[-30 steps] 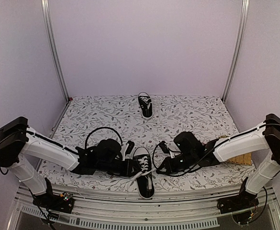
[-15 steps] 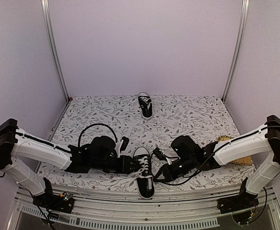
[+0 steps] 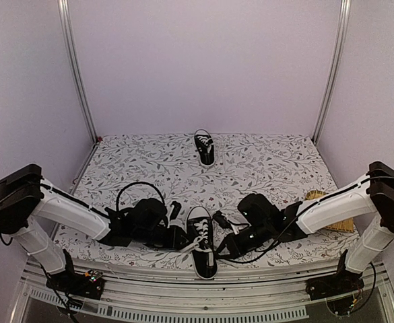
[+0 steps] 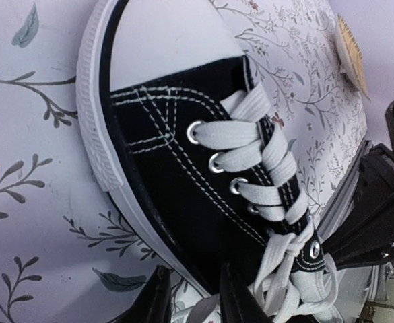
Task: Tie the shoes
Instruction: Adjust the shoe at the center of the board, then cross the half-tied shoelace with the shoelace loop.
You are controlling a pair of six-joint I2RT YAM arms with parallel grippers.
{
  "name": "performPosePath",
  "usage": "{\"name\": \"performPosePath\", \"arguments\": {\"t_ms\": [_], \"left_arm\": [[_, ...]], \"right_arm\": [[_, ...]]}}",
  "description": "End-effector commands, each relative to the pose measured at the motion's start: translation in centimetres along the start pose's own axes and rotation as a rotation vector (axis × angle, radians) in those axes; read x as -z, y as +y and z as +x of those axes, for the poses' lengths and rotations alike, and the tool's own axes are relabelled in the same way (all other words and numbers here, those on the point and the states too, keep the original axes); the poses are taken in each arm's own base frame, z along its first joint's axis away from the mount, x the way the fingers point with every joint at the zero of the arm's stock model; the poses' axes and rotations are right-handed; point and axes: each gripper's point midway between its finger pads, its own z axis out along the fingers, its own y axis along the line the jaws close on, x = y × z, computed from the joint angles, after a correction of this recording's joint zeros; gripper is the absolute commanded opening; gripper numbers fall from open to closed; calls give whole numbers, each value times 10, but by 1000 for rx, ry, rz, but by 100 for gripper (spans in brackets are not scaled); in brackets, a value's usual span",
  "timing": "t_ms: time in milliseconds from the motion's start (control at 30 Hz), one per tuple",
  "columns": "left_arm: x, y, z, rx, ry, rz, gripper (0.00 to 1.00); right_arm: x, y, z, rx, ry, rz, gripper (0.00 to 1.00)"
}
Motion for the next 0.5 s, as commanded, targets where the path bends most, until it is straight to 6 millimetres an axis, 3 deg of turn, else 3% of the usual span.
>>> {"name": "performPosePath", "arguments": {"t_ms": [0,467], "left_arm": [[-4,-12,-12,-4,-20,55,24],[-3,-34,-6,-58,9,169,23]], "right_arm": [[-3,12,-9,14,-20,-33,2],[-6,8,-6,11,-5,-31,2]]}}
